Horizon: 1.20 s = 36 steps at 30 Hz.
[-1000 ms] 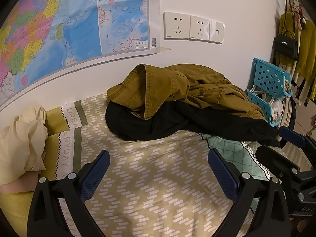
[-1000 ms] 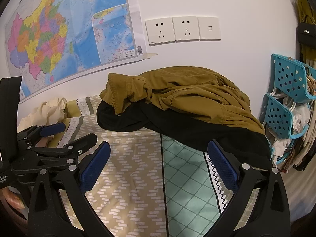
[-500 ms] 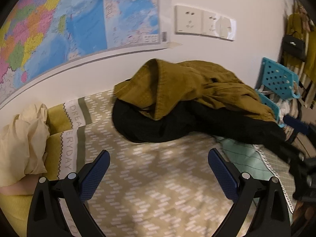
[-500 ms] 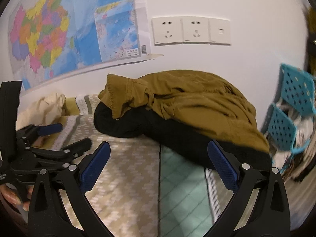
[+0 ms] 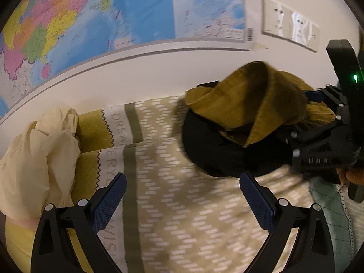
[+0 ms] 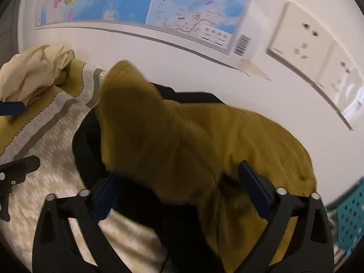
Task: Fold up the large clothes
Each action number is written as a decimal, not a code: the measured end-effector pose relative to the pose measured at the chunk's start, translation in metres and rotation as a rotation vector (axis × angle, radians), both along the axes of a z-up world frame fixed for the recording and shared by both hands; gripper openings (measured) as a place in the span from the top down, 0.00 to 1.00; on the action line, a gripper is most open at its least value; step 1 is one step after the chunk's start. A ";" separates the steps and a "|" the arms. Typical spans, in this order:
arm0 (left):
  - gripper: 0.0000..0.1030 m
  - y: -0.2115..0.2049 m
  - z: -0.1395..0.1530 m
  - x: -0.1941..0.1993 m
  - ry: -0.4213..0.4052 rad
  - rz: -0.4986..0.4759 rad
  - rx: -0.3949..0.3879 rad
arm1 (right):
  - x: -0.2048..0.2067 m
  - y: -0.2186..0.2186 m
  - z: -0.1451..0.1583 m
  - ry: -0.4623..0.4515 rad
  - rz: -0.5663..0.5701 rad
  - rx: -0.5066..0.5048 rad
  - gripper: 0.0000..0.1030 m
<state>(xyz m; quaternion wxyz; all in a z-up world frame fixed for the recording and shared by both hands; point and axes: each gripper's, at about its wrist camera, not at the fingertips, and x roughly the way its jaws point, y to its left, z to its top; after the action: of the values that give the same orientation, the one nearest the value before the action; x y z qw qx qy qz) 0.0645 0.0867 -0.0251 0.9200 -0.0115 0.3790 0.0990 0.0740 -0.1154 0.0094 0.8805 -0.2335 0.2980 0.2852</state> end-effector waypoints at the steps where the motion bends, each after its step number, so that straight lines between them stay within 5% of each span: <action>1: 0.07 0.005 -0.002 0.003 0.006 0.007 0.004 | 0.005 0.002 0.001 0.020 0.009 0.005 0.55; 4: 0.07 0.012 -0.004 0.007 0.023 0.019 0.014 | 0.007 -0.004 0.015 0.057 0.028 0.047 0.81; 10: 0.07 0.021 0.002 0.018 0.000 -0.010 0.012 | -0.033 -0.065 0.118 -0.111 -0.016 0.206 0.87; 16: 0.07 -0.012 0.027 0.042 -0.117 -0.186 0.008 | -0.053 -0.149 0.210 -0.267 -0.175 0.341 0.90; 23: 0.07 -0.080 0.076 0.071 -0.320 -0.425 0.007 | -0.081 -0.198 0.242 -0.356 -0.237 0.407 0.91; 28: 0.07 -0.124 0.102 0.092 -0.408 -0.591 -0.025 | -0.120 -0.216 0.274 -0.438 -0.160 0.511 0.91; 36: 0.07 -0.173 0.137 0.095 -0.578 -0.769 -0.187 | -0.163 -0.244 0.298 -0.473 -0.099 0.596 0.91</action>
<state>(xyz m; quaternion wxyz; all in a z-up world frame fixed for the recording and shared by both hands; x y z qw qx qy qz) 0.1592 -0.0866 0.1119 0.9525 0.0198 0.0920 -0.2898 -0.0895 -0.3596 0.3069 0.9669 -0.0119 0.0014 0.2548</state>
